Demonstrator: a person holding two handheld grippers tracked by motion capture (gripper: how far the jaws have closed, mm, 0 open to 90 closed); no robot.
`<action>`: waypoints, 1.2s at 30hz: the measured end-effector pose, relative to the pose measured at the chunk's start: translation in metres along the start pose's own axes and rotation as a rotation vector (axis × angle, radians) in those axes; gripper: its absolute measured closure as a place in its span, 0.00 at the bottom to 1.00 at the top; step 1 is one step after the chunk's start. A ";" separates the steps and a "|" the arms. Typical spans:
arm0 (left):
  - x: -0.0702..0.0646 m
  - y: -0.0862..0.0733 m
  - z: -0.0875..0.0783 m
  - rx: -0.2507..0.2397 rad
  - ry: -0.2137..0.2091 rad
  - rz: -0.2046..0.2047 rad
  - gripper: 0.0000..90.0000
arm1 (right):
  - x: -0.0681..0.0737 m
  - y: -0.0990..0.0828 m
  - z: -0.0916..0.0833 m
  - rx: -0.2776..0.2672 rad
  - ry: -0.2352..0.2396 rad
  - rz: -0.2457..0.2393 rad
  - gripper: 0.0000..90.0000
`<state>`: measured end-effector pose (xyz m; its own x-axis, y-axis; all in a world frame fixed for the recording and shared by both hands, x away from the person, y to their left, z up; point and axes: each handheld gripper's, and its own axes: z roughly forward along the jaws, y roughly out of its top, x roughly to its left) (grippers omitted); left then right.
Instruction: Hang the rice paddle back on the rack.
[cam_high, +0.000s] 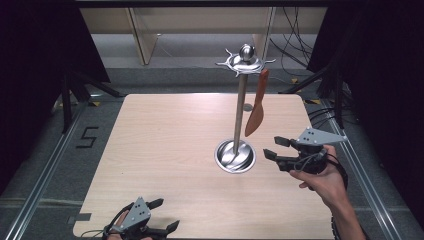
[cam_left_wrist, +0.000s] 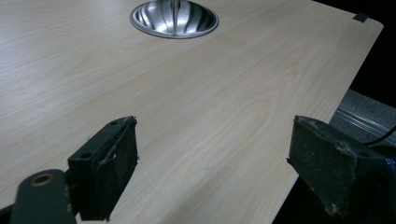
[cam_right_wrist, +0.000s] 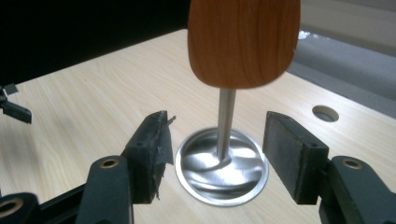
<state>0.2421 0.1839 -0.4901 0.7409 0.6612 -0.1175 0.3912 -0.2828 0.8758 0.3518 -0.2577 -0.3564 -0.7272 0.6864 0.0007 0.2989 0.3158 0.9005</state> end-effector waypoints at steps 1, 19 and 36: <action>0.000 0.000 0.000 0.000 0.000 0.000 0.17 | 0.000 0.000 0.000 0.000 0.000 0.000 0.46; 0.002 -0.001 -0.001 0.006 0.006 0.000 0.17 | 0.003 -0.022 0.009 0.069 0.035 0.044 0.45; 0.000 -0.001 -0.001 -0.005 0.014 -0.006 0.17 | 0.009 -0.043 0.018 0.106 0.075 0.056 0.41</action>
<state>0.2413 0.1852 -0.4903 0.7309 0.6725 -0.1162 0.3927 -0.2752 0.8775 0.3434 -0.2532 -0.4033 -0.7506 0.6552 0.0859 0.4013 0.3486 0.8470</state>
